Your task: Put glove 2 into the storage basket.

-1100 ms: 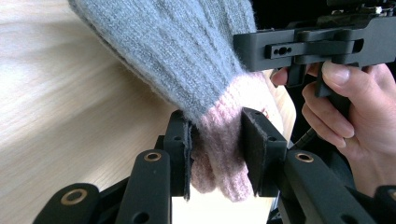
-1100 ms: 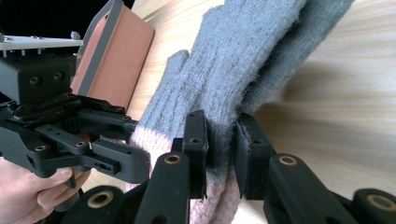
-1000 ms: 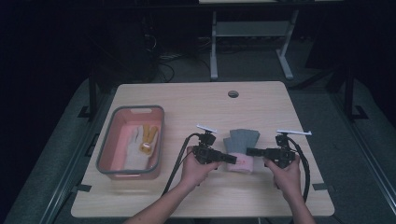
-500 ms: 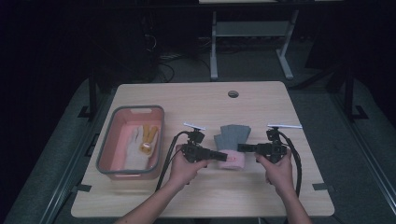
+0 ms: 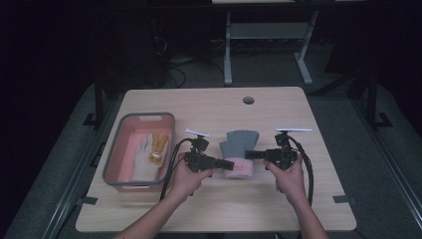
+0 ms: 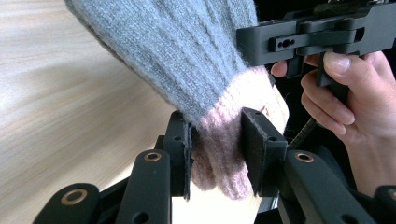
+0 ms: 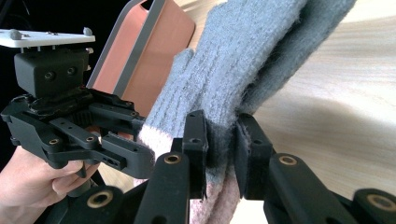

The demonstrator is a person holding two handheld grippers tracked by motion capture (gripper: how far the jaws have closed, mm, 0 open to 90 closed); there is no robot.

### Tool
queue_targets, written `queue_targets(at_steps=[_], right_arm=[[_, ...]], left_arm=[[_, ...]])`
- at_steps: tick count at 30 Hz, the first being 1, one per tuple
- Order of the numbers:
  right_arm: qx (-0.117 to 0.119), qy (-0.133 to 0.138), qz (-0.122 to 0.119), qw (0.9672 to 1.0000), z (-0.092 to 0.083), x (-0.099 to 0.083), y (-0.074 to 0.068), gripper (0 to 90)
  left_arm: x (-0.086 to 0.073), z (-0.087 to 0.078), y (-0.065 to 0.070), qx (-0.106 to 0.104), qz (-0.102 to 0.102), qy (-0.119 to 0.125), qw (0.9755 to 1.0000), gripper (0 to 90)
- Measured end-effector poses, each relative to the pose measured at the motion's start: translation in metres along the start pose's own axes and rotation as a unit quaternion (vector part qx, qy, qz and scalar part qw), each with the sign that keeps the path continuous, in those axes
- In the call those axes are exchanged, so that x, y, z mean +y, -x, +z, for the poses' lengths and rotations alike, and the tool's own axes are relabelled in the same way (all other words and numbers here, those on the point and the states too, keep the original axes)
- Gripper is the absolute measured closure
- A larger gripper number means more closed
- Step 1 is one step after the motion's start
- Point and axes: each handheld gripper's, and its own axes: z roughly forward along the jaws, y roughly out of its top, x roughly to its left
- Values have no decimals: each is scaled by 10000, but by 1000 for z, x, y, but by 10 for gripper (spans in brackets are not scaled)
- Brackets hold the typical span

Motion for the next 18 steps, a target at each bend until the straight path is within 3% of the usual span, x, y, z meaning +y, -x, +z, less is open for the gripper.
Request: queue_targets(at_steps=[18], right_arm=[[47, -110, -153, 9998, 15, 16, -20, 761]], left_arm=[[5, -26, -6, 19, 8, 128, 9999, 652]])
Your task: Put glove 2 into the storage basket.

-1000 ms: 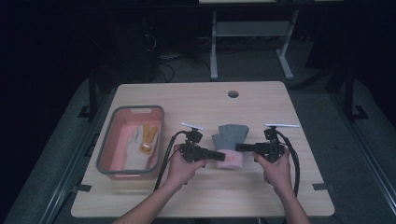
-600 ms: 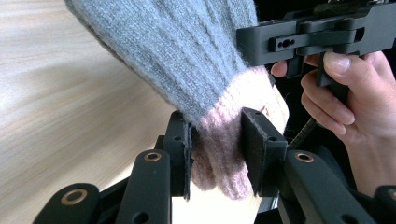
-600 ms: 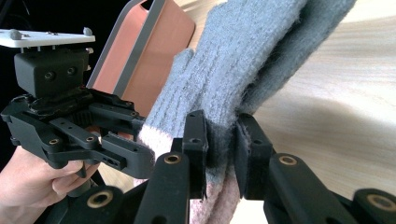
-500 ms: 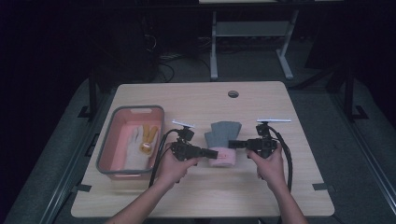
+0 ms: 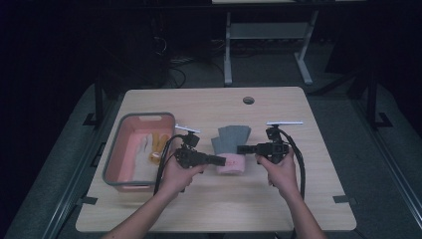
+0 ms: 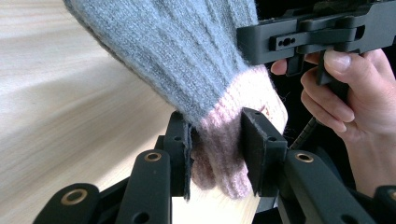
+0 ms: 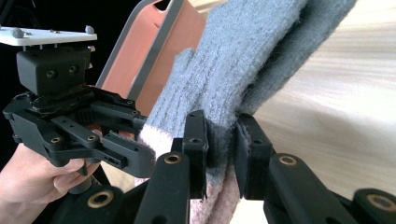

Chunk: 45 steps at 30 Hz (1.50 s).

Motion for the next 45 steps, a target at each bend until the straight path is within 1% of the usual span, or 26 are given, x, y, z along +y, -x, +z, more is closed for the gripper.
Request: queue_targets(at_steps=[2, 5, 7, 9, 10, 12, 13, 15, 16, 18, 20, 22, 26, 33, 36, 38, 39, 40, 42, 43, 45], right_arm=[[42, 2, -11, 10000, 3, 3, -3, 761], [62, -25, -47, 10000, 7, 6, -7, 762], [59, -18, -49, 10000, 8, 7, -8, 761], [92, -28, -86, 9999, 11, 10, -11, 761], [88, -34, -133, 9999, 13, 13, -14, 762], [108, -30, -137, 9998, 14, 14, -16, 762], [115, -49, -149, 9998, 17, 16, -19, 762], [115, -49, -163, 9998, 18, 17, -20, 762], [118, -51, -167, 9998, 19, 18, -21, 762], [120, -86, -186, 9997, 21, 20, -24, 762], [103, -109, -237, 9996, 23, 23, -27, 762], [139, -95, -252, 9995, 25, 26, -30, 762], [146, -107, -275, 9995, 27, 28, -33, 762], [188, -111, -317, 9993, 31, 33, -42, 762], [217, -125, -351, 9991, 34, 36, -44, 762], [221, -158, -347, 9990, 37, 38, -47, 762], [246, -167, -382, 9988, 40, 39, -48, 762], [249, -183, -385, 9988, 41, 40, -49, 762], [245, -190, -399, 9987, 43, 41, -50, 762], [259, -220, -435, 9985, 47, 42, -52, 762], [271, -231, -422, 9985, 49, 43, -53, 762]], left_arm=[[1, -6, -1, 14, -22, 43, 10000, 653], [2, -10, -2, 45, -5, 42, 10000, 653], [3, -15, -3, 59, 21, 85, 9999, 653], [4, -19, -3, 69, -11, 107, 9999, 653], [5, -23, -4, 77, 11, 125, 9999, 653], [6, -25, -5, 81, 38, 126, 9999, 654], [6, -28, -5, 97, 18, 128, 9999, 654], [6, -31, -6, 98, -1, 163, 9998, 654], [6, -33, -7, 115, 19, 173, 9998, 654], [6, -36, -7, 108, -28, 203, 9997, 654], [7, -40, -8, 111, -27, 220, 9997, 654], [8, -44, -9, 93, -39, 251, 9996, 656], [9, -48, -9, 107, -42, 257, 9996, 656], [11, -60, -11, 132, 37, 310, 9994, 657], [12, -63, -11, 143, -22, 343, 9993, 658], [11, -67, -13, 127, 34, 355, 9993, 658], [11, -69, -15, 120, -28, 376, 9992, 658], [10, -71, -16, 123, -43, 381, 9992, 658], [10, -73, -17, 135, -38, 379, 9992, 659], [9, -74, -18, 138, -35, 392, 9991, 659], [9, -78, -20, 155, -58, 395, 9991, 659]])
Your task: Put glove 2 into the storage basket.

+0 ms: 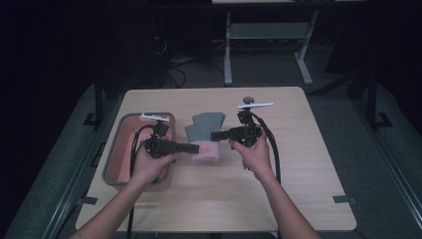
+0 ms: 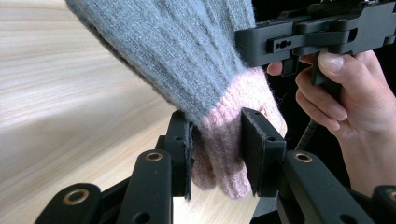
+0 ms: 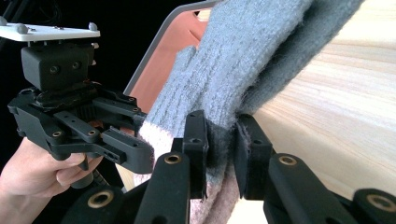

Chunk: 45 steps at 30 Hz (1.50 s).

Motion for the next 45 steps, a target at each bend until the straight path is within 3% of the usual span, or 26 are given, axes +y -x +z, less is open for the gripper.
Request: queue_targets(at_steps=[10, 45], right_arm=[[85, -125, -53, 9999, 16, 5, -4, 762], [296, -343, -300, 9985, 53, 25, -33, 757]], left_arm=[[-3, -14, -6, 36, -125, 75, 9999, 659], [-5, -65, -21, 133, -47, 202, 9997, 667]])
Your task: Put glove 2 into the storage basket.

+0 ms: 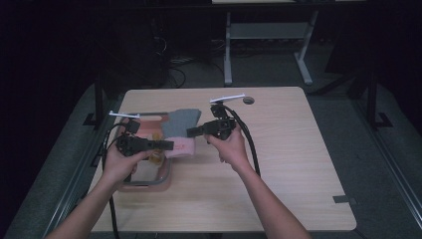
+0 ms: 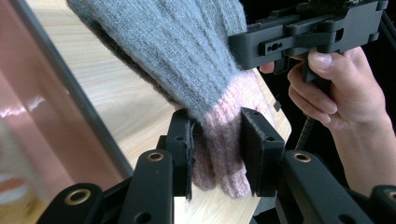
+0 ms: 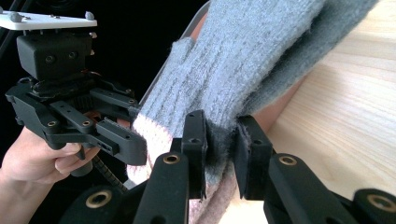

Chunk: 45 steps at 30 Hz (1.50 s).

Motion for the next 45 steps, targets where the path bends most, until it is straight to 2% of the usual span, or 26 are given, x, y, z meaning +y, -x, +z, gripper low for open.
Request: queue_targets(at_steps=[2, 13, 24, 37, 45], right_arm=[[10, -28, -20, 10000, 3, 1, -2, 757], [50, -123, -62, 9999, 16, 5, -11, 757], [147, -197, -59, 9997, 28, 7, -12, 756], [184, -325, -63, 9993, 45, 12, -17, 754], [290, -399, -85, 9987, 58, 16, -18, 754]], left_arm=[[-1, -3, 0, 23, -61, 17, 10000, 667], [-4, -16, -5, 82, -39, 36, 10000, 670], [-7, -26, -11, 158, -79, 29, 9998, 676], [-15, -40, -20, 283, -201, 149, 9993, 684], [-18, -48, -26, 331, -250, 203, 9989, 686]])
